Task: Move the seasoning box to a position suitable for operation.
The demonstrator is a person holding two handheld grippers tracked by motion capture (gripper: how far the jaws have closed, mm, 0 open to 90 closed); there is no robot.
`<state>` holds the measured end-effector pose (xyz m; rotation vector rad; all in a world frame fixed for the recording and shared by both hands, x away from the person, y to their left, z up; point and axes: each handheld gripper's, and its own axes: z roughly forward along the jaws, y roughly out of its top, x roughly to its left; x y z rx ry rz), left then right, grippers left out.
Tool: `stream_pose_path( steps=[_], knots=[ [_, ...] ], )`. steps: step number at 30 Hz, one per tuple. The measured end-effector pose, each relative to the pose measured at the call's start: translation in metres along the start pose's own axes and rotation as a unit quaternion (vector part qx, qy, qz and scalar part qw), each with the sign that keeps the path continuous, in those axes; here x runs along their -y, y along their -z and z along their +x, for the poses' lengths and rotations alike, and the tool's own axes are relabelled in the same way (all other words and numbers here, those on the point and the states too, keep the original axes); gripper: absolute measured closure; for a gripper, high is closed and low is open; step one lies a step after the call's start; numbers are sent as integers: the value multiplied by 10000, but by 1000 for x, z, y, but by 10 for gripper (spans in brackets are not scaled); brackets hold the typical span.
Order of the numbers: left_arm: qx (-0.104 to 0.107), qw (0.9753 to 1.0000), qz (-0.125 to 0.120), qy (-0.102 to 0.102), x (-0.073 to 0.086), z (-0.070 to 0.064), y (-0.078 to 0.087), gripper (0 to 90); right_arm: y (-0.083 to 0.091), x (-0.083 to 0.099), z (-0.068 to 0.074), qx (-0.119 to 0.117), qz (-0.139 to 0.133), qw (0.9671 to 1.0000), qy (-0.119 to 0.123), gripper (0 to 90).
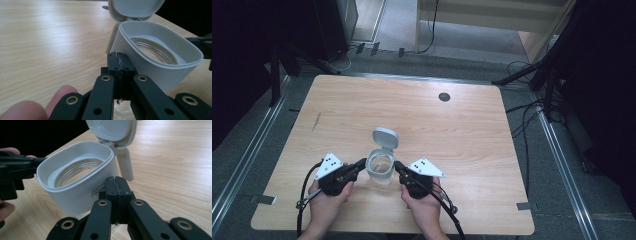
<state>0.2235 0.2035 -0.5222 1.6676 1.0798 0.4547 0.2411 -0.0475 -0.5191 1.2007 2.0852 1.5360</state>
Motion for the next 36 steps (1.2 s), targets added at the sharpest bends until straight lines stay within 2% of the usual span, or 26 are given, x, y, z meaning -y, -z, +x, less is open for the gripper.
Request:
stream_pose_path(
  steps=[13, 18, 20, 21, 23, 25, 27, 28, 29, 31, 32, 34, 36],
  knots=[
    [104, 9999, 26, -23, 4, -16, -8, 900, 10, 3, -13, 15, -40, 10000, -39, 900],
    [188, 9998, 20, -40, 5, -24, -11, 900, 15, 8, -19, 114, -20, 9999, -100, 900],
    [238, 9997, 13, -43, 6, -22, -12, 861, 17, 8, -22, 128, -2, 9999, -80, 900],
    [225, 9997, 15, -22, 7, -20, -12, 805, 18, 8, -23, 145, 9, 9999, -63, 900],
    [85, 9999, -20, -104, 9, -13, -8, 750, 19, 7, -25, 271, -22, 9996, -40, 900],
    [-40, 9999, -118, -66, 12, -1, -2, 681, 21, 6, -29, 332, -46, 9994, -77, 900],
    [140, 9998, -109, 35, 15, 15, 5, 646, 23, 5, -33, 355, -67, 9993, -117, 900],
    [140, 9998, -109, 35, 15, 15, 5, 625, 23, 5, -33, 355, -67, 9993, -117, 900],
    [238, 9997, -94, 65, 21, 31, 14, 633, 25, 3, -37, 375, -111, 9992, -130, 900],
    [41, 9997, -145, 204, 26, 47, 25, 631, 26, 2, -39, 399, -136, 9990, -133, 900],
    [41, 9997, -145, 204, 26, 47, 25, 615, 26, 2, -39, 399, -136, 9990, -133, 900],
    [-345, 9979, -344, 417, 28, 70, 39, 593, 26, -2, -43, 440, -164, 9988, -113, 900],
    [-625, 9955, -395, 598, 31, 85, 44, 595, 25, -5, -45, 443, -193, 9988, -62, 900]
  ],
)
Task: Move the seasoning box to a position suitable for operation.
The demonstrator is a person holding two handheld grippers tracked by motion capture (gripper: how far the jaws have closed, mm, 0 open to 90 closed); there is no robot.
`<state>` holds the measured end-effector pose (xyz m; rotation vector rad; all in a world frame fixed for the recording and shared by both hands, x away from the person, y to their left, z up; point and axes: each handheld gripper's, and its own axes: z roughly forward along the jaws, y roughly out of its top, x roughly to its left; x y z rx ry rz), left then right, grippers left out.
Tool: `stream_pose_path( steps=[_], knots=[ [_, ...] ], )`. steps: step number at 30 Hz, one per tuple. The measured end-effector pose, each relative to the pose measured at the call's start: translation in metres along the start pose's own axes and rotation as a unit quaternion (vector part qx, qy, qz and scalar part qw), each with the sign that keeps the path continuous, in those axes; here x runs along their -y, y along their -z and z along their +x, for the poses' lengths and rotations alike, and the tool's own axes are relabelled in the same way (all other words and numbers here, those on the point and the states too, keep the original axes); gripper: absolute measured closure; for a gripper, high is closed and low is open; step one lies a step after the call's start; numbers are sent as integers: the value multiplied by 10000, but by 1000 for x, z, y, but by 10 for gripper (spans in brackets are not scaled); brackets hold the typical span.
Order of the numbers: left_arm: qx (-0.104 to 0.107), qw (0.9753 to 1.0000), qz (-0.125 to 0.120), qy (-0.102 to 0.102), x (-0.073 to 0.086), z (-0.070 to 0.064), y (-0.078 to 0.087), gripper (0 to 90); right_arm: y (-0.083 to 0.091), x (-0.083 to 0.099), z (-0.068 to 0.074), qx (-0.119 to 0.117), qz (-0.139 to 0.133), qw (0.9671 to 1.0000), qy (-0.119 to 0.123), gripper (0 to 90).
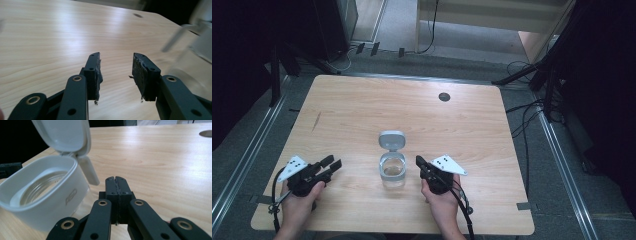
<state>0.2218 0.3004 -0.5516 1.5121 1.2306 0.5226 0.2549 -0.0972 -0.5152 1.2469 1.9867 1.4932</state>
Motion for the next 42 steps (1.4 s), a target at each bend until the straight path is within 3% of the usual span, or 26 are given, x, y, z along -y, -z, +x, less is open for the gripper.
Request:
stream_pose_path(
  steps=[3, 7, 15, 19, 25, 29, 34, 37, 42],
  knots=[
    [-171, 9995, -24, 267, -1, 13, 3, 542, -3, -9, -3, 1, -19, 10000, -4, 900],
    [-324, 9988, 10, 371, -1, 16, 3, 414, -12, -23, -8, -5, -19, 10000, -29, 900],
    [-487, 9984, 224, 192, -3, 10, -3, 278, -23, -54, -16, -58, -102, 9999, -38, 900],
    [-537, 9981, 263, 138, -4, 9, -4, 253, -32, -76, -13, -263, -155, 9995, 113, 900],
    [-543, 9982, 265, 57, -3, 8, -4, 259, -40, -92, -6, -626, -237, 9975, 239, 891],
    [-550, 9981, 261, 64, -3, 8, -5, 264, -41, -94, 4, -830, -191, 9952, 472, 892],
    [-554, 9980, 292, 88, -4, 8, -5, 276, -29, -85, 14, -1071, -125, 9926, 556, 900],
    [-575, 9979, 303, 73, -4, 7, -5, 279, -20, -79, 15, -1071, -93, 9928, 526, 900],
    [-596, 9977, 311, 57, -4, 6, -5, 282, -12, -74, 4, -853, -123, 9951, 494, 900]
  ],
)
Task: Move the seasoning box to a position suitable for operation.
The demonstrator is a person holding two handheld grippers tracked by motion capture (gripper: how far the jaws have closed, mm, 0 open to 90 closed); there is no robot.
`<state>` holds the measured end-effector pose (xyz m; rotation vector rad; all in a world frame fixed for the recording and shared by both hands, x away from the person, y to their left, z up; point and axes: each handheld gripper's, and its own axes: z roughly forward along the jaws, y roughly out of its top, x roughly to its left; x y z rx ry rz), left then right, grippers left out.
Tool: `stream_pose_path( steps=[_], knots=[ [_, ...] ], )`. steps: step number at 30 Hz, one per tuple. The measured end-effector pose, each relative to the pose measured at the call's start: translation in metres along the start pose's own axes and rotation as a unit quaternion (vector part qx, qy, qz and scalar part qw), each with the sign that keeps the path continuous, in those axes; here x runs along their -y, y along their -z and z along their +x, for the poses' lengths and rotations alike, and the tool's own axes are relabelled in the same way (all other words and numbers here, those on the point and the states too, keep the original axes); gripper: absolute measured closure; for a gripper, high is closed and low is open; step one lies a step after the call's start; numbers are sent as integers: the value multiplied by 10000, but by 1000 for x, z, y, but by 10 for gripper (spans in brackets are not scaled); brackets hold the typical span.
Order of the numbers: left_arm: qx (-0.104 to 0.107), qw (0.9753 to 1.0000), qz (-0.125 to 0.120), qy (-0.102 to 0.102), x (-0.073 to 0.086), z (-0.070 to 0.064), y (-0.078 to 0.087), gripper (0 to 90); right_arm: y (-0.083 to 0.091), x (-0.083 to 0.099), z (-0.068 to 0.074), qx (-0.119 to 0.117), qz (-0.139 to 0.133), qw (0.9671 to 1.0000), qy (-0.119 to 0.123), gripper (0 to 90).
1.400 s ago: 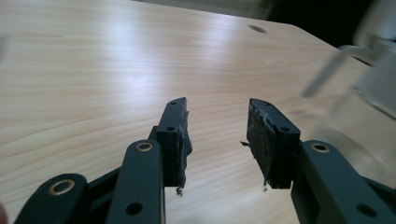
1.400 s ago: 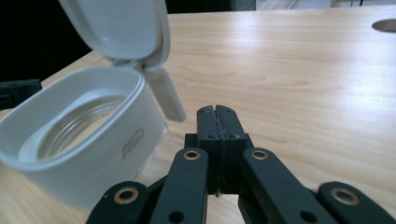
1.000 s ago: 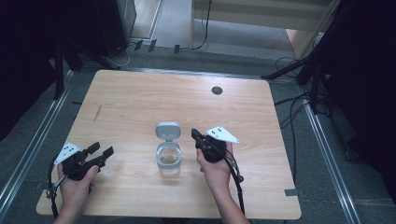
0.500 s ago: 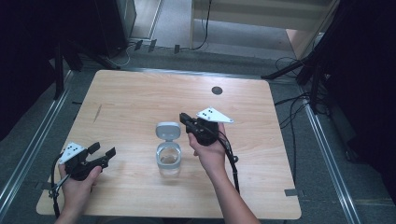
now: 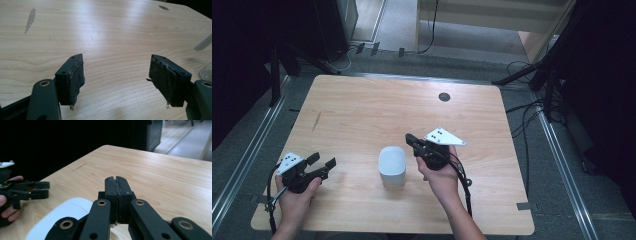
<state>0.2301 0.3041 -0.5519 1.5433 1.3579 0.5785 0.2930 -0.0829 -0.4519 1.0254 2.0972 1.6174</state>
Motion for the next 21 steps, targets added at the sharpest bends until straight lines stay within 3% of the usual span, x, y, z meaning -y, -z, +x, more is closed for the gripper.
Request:
stream_pose_path(
  steps=[2, 4, 5, 11, 14, 21],
  knots=[
    [-8, 10000, 10, -2, 0, 0, 0, 282, 9, 6, -12, 195, -24, 9998, -78, 845],
    [-8, 10000, 10, 0, 0, 0, 0, 282, 11, 7, -15, 245, -23, 9997, -95, 821],
    [-5, 10000, 8, -6, 0, 0, 0, 283, 17, 13, -23, 366, -33, 9992, -134, 761],
    [-10, 10000, 12, -12, 0, 0, 1, 285, 33, 27, -41, 602, -1, 9980, -202, 516],
    [0, 10000, -11, 12, 0, 1, 0, 285, 42, 34, -50, 924, 52, 9955, -198, 401],
    [8, 10000, -2, -15, 0, 0, 1, 287, 76, 54, -76, 1271, 32, 9917, -183, 268]
  ],
)
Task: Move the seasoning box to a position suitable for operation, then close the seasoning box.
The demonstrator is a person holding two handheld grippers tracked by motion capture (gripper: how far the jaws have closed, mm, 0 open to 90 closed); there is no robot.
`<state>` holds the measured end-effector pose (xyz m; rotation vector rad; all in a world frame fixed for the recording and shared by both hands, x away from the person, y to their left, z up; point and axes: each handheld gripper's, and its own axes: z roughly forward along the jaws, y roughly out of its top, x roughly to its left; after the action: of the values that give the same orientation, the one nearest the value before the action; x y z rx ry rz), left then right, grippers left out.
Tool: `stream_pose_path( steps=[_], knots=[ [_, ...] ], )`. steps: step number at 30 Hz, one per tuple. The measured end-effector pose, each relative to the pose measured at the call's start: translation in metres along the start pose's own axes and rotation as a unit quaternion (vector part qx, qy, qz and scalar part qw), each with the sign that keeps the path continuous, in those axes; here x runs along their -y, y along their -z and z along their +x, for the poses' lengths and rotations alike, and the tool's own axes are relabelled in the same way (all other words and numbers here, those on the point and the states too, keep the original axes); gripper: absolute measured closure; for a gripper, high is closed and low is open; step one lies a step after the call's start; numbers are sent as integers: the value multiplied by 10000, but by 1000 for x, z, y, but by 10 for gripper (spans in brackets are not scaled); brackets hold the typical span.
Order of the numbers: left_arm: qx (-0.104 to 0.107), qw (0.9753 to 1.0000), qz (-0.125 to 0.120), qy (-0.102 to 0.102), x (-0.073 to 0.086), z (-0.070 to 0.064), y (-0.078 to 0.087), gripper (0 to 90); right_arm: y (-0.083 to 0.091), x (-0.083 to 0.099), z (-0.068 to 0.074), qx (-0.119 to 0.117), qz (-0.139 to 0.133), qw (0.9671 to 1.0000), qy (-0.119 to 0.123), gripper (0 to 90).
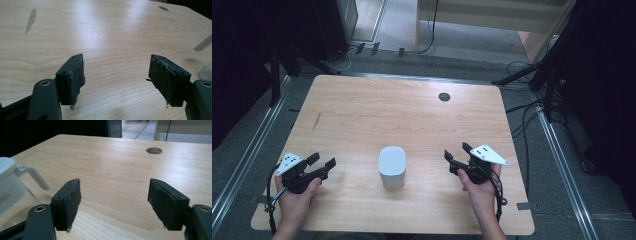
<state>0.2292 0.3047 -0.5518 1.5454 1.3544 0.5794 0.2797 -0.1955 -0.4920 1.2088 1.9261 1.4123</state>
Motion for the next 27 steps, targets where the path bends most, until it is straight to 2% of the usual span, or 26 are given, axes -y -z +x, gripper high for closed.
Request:
stream_pose_path(
  steps=[6, 9, 10, 11, 19, 27],
  knots=[
    [-34, 10000, -34, 31, 0, 0, 0, 287, 25, 17, -29, 351, 61, 9994, -25, 263],
    [-48, 10000, 21, 11, 0, 0, 0, 287, 35, 29, -43, 483, 127, 9987, -111, 263],
    [-48, 10000, 21, 11, 0, 0, 0, 288, 35, 29, -43, 483, 127, 9987, -111, 263],
    [-57, 10000, 11, 4, 0, -1, -1, 288, 41, 38, -52, 592, 196, 9979, -172, 263],
    [-79, 10000, 21, 8, 0, -1, -1, 290, 66, 63, -87, 929, 274, 9940, -515, 269],
    [-109, 9999, 51, -3, -1, -2, -1, 293, 86, 78, -102, 1118, 347, 9911, -631, 271]
  ],
)
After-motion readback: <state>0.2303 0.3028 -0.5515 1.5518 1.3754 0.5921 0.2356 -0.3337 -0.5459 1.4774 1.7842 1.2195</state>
